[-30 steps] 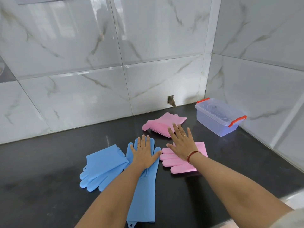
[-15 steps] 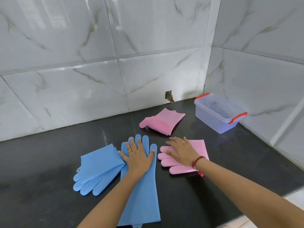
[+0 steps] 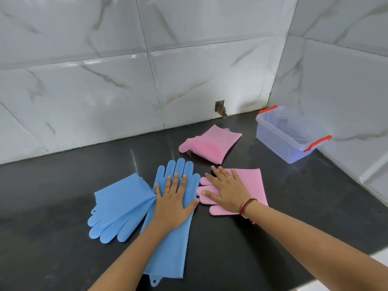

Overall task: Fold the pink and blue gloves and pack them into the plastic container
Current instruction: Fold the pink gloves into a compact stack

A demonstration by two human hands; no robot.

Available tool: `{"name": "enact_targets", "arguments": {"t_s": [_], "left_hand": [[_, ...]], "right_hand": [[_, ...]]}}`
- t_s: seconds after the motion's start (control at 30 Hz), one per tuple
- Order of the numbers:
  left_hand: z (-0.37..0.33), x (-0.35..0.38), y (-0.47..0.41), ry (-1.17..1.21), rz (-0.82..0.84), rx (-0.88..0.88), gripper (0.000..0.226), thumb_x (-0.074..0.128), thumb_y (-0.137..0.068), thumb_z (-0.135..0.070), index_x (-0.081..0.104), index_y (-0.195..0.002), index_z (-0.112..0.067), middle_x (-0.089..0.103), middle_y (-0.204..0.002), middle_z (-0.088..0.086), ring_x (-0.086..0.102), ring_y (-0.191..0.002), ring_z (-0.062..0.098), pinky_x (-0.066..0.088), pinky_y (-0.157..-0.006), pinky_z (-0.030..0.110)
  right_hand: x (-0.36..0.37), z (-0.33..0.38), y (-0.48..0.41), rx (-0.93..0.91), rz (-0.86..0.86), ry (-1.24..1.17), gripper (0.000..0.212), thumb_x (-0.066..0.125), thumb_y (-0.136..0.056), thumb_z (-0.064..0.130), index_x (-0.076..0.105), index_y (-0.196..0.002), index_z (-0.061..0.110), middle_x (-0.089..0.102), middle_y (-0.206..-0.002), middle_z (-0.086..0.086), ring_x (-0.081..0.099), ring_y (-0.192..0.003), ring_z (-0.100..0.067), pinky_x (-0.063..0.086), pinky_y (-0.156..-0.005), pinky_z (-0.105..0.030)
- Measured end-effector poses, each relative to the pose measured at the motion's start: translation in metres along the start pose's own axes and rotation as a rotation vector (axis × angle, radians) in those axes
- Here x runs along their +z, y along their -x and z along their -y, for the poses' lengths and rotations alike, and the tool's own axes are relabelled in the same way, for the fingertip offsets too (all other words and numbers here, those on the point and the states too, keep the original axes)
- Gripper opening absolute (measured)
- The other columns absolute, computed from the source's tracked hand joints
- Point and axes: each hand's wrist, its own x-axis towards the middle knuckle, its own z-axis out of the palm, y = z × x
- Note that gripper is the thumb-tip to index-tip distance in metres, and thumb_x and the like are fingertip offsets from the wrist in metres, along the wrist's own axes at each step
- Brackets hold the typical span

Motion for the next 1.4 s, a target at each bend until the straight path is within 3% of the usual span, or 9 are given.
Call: {"name": "enact_targets", "arguments": {"t_s": [0.23, 0.43, 0.6, 0.73, 0.87, 1.07, 1.13, 1.23, 1.4], "left_hand": [[0.026, -0.007, -0.023, 0.065, 0.037, 0.087, 0.081, 0.025, -0.084, -0.072, -0.003, -0.15, -0.035, -0.002, -0.16, -0.003, -0.005, -0.146, 0.018, -0.008, -0.114, 0.051], [0.032, -0.014, -0.026, 0.036, 0.068, 0.071, 0.079, 0.028, -0.087, -0.069, -0.005, -0.15, -0.033, -0.004, -0.16, -0.001, -0.006, -0.146, 0.019, -0.007, -0.115, 0.053], [0.003, -0.013, -0.005, 0.07, -0.034, 0.265, 0.076, 0.038, -0.093, -0.053, -0.008, -0.149, -0.03, -0.009, -0.158, -0.003, -0.009, -0.146, 0.019, -0.004, -0.115, 0.054], [-0.017, -0.013, -0.001, 0.085, -0.022, 0.566, 0.059, 0.043, -0.095, -0.038, 0.018, -0.148, -0.038, 0.001, -0.159, -0.002, -0.005, -0.146, 0.016, -0.002, -0.117, 0.045], [-0.023, -0.018, -0.007, 0.132, -0.053, 0.583, 0.037, 0.048, -0.097, -0.03, 0.052, -0.133, -0.026, 0.032, -0.153, 0.002, 0.016, -0.145, 0.021, 0.01, -0.118, 0.049], [-0.042, -0.063, -0.01, 0.687, -0.129, 0.39, 0.022, 0.055, -0.092, -0.03, 0.066, -0.11, -0.022, 0.062, -0.121, -0.008, 0.043, -0.121, 0.001, 0.038, -0.097, 0.028], [-0.053, -0.096, -0.009, 0.899, -0.121, 0.372, 0.016, 0.053, -0.088, -0.041, 0.066, -0.086, -0.031, 0.063, -0.091, -0.021, 0.056, -0.086, -0.003, 0.043, -0.074, 0.017], [-0.07, -0.14, -0.015, 1.061, -0.178, 0.35, 0.029, 0.057, -0.085, -0.03, 0.05, -0.057, -0.031, 0.049, -0.054, -0.018, 0.041, -0.051, -0.002, 0.035, -0.051, 0.013], [-0.075, -0.171, -0.044, 1.186, 0.057, 0.182, 0.021, 0.052, -0.089, -0.014, 0.061, -0.079, 0.002, 0.062, -0.057, -0.005, 0.059, -0.048, 0.005, 0.046, -0.044, 0.015]], "right_hand": [[-0.003, 0.011, -0.022, 0.013, 0.018, -0.04, 0.068, 0.024, -0.089, 0.065, 0.018, -0.148, 0.031, 0.009, -0.16, -0.001, 0.005, -0.147, -0.02, -0.001, -0.117, -0.048], [-0.026, 0.002, 0.016, 0.075, -0.197, -0.469, 0.066, 0.033, -0.089, 0.062, 0.029, -0.145, 0.027, 0.016, -0.158, 0.0, 0.009, -0.146, -0.016, 0.003, -0.119, -0.043], [-0.022, -0.03, 0.081, 0.001, 0.064, -0.125, 0.096, 0.035, -0.075, 0.079, 0.011, -0.15, 0.024, 0.005, -0.159, 0.002, 0.003, -0.147, -0.014, -0.008, -0.117, -0.036], [-0.013, -0.032, 0.092, -0.04, -0.003, 0.019, 0.068, 0.034, -0.093, 0.055, 0.013, -0.15, 0.024, 0.01, -0.159, 0.0, 0.008, -0.147, -0.017, -0.001, -0.118, -0.036], [-0.015, -0.023, 0.085, 0.037, -0.053, -0.023, 0.046, 0.036, -0.098, 0.029, 0.034, -0.144, 0.025, 0.029, -0.154, 0.0, 0.024, -0.143, -0.018, 0.01, -0.118, -0.037], [-0.067, -0.01, 0.086, 0.131, -0.022, -0.937, 0.031, 0.041, -0.098, 0.032, 0.06, -0.121, 0.022, 0.064, -0.122, 0.005, 0.059, -0.112, -0.011, 0.039, -0.108, -0.032], [-0.084, -0.008, 0.089, 0.151, 0.076, -1.271, 0.036, 0.044, -0.095, 0.034, 0.061, -0.12, 0.014, 0.067, -0.119, -0.005, 0.064, -0.108, -0.018, 0.049, -0.098, -0.036], [-0.1, -0.005, 0.088, 0.197, 0.164, -1.644, 0.04, 0.05, -0.087, 0.035, 0.063, -0.116, 0.01, 0.072, -0.108, -0.006, 0.069, -0.096, -0.018, 0.058, -0.077, -0.029], [-0.107, -0.005, 0.073, 0.341, 0.259, -1.831, 0.037, 0.065, -0.077, 0.039, 0.074, -0.099, 0.01, 0.075, -0.089, -0.007, 0.072, -0.076, -0.02, 0.058, -0.065, -0.031]]}}
